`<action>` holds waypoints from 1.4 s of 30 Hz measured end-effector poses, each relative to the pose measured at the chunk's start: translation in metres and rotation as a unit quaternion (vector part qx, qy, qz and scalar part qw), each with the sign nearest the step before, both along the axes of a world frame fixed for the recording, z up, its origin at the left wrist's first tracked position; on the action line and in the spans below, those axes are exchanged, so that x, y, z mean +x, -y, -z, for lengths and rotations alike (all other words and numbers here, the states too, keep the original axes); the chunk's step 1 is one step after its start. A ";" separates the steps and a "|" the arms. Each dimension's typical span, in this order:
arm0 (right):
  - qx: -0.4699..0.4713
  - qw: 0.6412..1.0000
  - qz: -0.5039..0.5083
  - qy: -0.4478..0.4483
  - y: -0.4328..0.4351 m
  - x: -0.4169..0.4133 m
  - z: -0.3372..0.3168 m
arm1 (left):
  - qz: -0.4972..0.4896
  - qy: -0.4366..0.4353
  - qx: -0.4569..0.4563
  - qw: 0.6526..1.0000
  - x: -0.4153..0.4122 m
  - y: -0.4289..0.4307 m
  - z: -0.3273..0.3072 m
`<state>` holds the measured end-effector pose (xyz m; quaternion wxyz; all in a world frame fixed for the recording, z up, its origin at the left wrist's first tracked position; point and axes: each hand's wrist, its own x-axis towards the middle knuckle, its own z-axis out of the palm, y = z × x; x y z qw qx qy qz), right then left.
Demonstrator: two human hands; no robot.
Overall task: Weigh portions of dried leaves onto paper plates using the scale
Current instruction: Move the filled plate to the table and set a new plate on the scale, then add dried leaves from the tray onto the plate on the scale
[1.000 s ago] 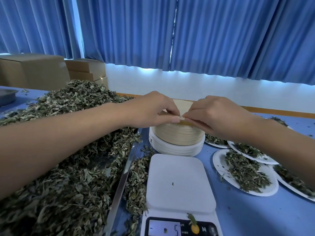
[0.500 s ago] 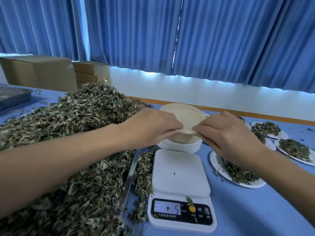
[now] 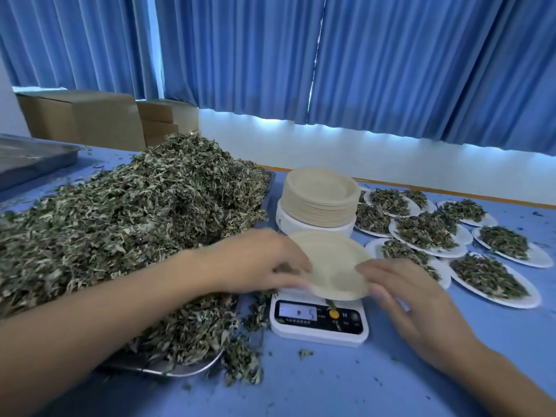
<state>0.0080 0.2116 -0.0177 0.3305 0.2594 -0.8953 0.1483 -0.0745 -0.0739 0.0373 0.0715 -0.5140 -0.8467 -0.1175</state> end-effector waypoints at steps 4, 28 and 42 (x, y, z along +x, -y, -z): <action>-0.193 0.969 0.121 0.099 -0.008 0.007 -0.008 | -0.158 0.028 0.117 0.980 -0.021 0.020 -0.010; -0.298 0.802 0.083 0.511 0.021 0.017 -0.016 | -0.322 0.165 -0.155 0.919 -0.032 0.037 0.001; -0.331 0.753 0.055 0.566 0.015 0.007 -0.015 | -0.338 0.134 -0.211 0.907 -0.024 0.030 0.001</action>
